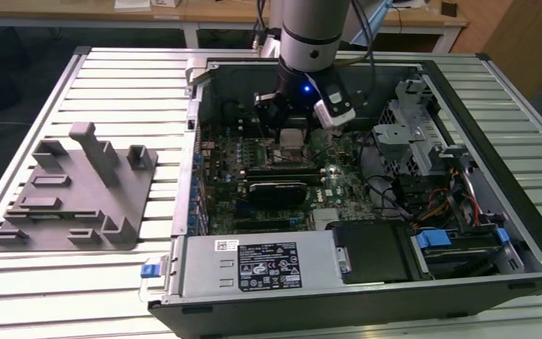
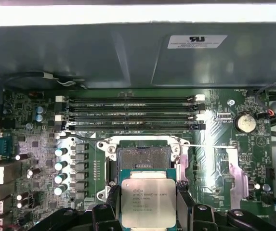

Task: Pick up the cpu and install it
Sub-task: 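Pick up the cpu and move it towards the insertion slot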

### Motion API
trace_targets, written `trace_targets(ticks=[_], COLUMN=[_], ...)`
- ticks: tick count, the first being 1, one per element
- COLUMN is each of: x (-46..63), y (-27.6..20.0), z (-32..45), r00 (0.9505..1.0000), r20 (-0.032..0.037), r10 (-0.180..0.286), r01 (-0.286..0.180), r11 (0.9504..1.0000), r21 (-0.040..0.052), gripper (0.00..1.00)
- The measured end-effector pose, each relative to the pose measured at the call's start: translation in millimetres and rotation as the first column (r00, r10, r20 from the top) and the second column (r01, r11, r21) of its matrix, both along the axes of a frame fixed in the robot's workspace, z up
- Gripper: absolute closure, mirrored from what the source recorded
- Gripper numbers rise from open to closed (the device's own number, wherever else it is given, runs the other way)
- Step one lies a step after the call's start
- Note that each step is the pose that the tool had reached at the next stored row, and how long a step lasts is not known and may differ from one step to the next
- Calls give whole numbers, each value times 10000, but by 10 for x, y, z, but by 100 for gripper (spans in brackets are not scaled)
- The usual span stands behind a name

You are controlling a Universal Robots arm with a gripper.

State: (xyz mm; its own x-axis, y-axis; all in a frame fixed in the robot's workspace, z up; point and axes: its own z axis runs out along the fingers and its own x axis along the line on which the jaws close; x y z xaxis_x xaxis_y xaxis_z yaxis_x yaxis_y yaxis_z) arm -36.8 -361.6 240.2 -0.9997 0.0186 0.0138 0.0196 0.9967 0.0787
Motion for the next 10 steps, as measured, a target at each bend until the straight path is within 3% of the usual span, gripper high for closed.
trace_targets(ticks=[10], x=[0], y=[5], z=[-89], r00=[10000], r20=[0], r10=[0], r01=[0], r11=[10000], r21=[0], gripper=[45])
